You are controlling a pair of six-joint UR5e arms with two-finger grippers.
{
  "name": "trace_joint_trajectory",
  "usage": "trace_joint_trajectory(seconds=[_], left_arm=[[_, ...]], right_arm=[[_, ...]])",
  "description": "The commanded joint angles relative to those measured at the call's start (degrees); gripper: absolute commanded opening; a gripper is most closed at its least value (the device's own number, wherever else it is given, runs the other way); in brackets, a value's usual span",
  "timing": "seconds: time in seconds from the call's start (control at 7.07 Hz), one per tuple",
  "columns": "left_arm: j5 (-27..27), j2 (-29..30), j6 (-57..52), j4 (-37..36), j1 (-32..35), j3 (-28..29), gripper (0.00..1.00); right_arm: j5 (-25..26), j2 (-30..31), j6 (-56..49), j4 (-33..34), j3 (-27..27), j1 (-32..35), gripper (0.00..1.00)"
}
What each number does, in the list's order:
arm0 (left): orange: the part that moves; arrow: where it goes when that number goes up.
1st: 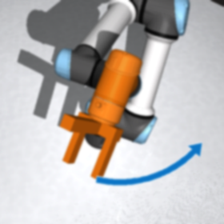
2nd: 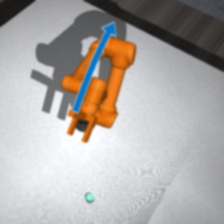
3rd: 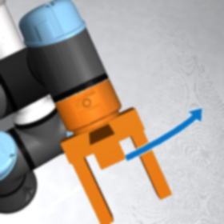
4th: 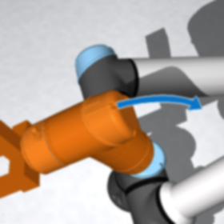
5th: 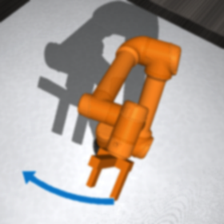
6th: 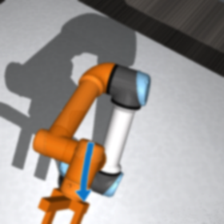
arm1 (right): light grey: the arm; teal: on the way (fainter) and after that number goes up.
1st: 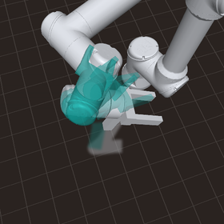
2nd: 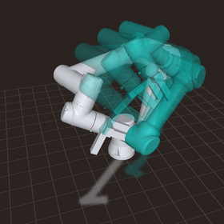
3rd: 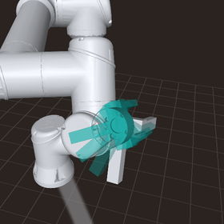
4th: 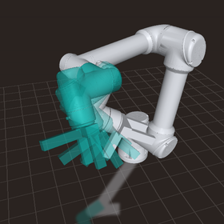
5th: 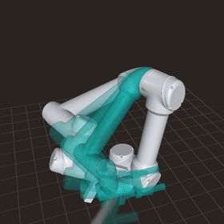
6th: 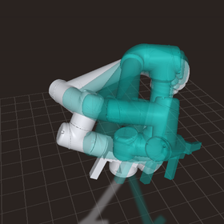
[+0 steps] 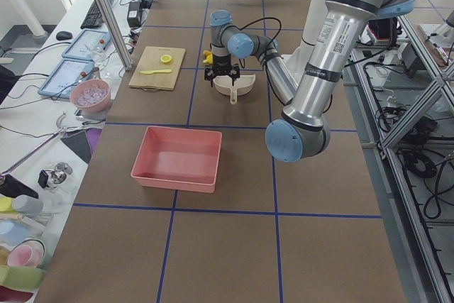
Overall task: Sweep and dump trash into bin
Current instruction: 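Grasp the white dustpan handle with the left gripper while the right grasps the brush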
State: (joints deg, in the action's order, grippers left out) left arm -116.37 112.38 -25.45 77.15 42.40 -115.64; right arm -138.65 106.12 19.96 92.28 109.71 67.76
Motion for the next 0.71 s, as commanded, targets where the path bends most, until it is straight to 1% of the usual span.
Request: trace_joint_trajectory(seconds=[0.0,0.14,0.42,0.57], left_arm=[[0.45,-1.54,11.41,9.39,-4.84,2.53,0.99],[0.53,-2.68,11.48,12.47,-6.26,3.14,0.99],[0.53,-4.09,11.56,12.94,-9.86,3.49,0.99],[0.53,-4.8,11.74,13.03,-10.92,3.84,0.99]], right_arm=[[-0.04,-5.12,0.87,0.09,-0.11,5.89,0.0],[-0.31,-5.31,0.79,0.09,-0.11,7.29,0.0],[-1.36,-6.01,-1.05,-0.34,-1.6,9.92,0.0],[-1.45,-5.76,-1.23,-0.09,-0.21,10.72,0.0]])
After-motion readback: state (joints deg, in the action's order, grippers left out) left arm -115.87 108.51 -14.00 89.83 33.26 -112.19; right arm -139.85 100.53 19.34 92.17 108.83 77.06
